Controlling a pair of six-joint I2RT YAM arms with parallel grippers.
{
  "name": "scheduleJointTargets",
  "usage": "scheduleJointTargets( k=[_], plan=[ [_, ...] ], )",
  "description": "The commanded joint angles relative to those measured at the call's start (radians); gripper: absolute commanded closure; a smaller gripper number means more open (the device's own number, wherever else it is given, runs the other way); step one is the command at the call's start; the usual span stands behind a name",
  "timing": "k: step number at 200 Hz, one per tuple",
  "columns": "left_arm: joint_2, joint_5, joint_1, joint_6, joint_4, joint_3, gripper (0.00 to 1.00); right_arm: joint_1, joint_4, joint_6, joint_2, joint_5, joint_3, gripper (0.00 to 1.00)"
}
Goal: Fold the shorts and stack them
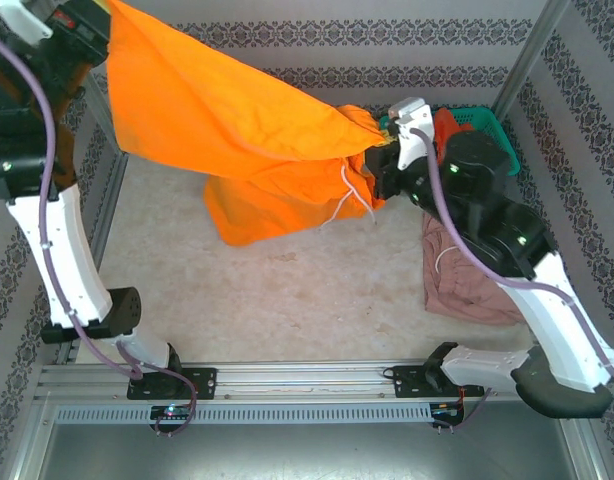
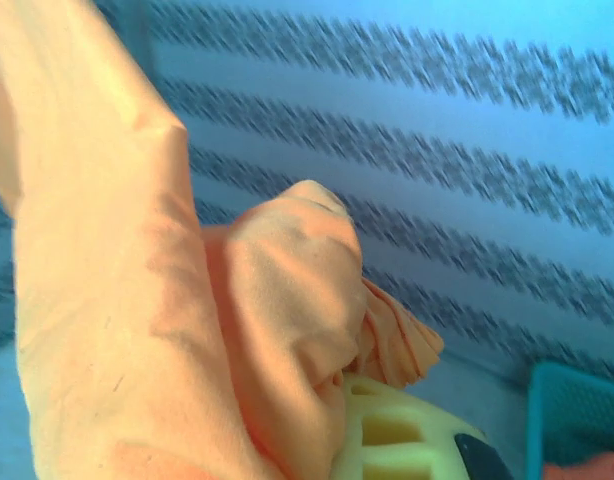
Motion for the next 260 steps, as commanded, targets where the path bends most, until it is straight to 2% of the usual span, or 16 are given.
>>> scheduleJointTargets(
  k=[1,31,50,77,93,103,125,150,167,170,188,197,206,218,230,260],
  plan=[
    [-0.082,-0.12,0.013,0.064,-0.032,0.03,1.0,0.062,0.021,-0.002,-0.036,-0.015,0.067,1.0],
    [-0.136,-0.209,0.015,0.106,-0.008,0.039,1.0,0.102,0.049,0.034,-0.069,0.007,0.09,1.0],
    [-0.107,-0.247,0.014,0.133,-0.021,0.077,1.0,0.103,0.036,0.059,-0.069,0.079,0.077,1.0],
    [-0.017,-0.217,0.014,0.13,-0.036,0.082,1.0,0.102,0.001,0.082,-0.059,0.28,-0.008,1.0],
    [0.055,-0.176,0.013,0.134,-0.04,0.056,1.0,0.077,0.006,0.087,-0.047,0.35,-0.105,1.0],
    [0.1,-0.149,0.013,0.142,-0.033,0.024,1.0,0.035,0.005,0.123,-0.031,0.338,-0.165,1.0],
    [0.185,-0.115,0.001,0.18,0.01,-0.064,1.0,-0.098,0.055,0.23,0.018,0.221,-0.319,1.0],
    [0.24,-0.128,-0.047,0.279,0.177,-0.268,1.0,-0.212,0.094,0.282,0.159,0.186,-0.386,0.99],
    [0.294,-0.142,-0.065,0.294,0.314,-0.408,0.85,-0.274,0.1,0.296,0.297,0.132,-0.35,0.81],
    [0.306,-0.144,-0.065,0.294,0.331,-0.424,0.82,-0.284,0.099,0.302,0.335,0.116,-0.331,0.75],
    [0.405,-0.168,-0.065,0.287,0.349,-0.426,0.45,-0.338,0.056,0.329,0.499,0.054,-0.204,0.45],
    [0.447,-0.169,-0.064,0.285,0.308,-0.381,0.3,-0.356,0.03,0.344,0.552,0.028,-0.143,0.34],
    [0.471,-0.16,-0.065,0.285,0.251,-0.329,0.2,-0.371,0.026,0.359,0.573,-0.009,-0.111,0.27],
    [0.456,-0.142,-0.065,0.276,0.217,-0.312,0.13,-0.38,0.041,0.382,0.558,-0.043,-0.114,0.22],
    [0.389,-0.135,-0.065,0.263,0.223,-0.372,0.09,-0.38,0.062,0.394,0.519,-0.064,-0.154,0.17],
    [0.078,-0.105,-0.067,0.173,0.39,-0.811,0.0,-0.377,0.066,0.427,0.431,-0.205,-0.3,0.12]
  ],
)
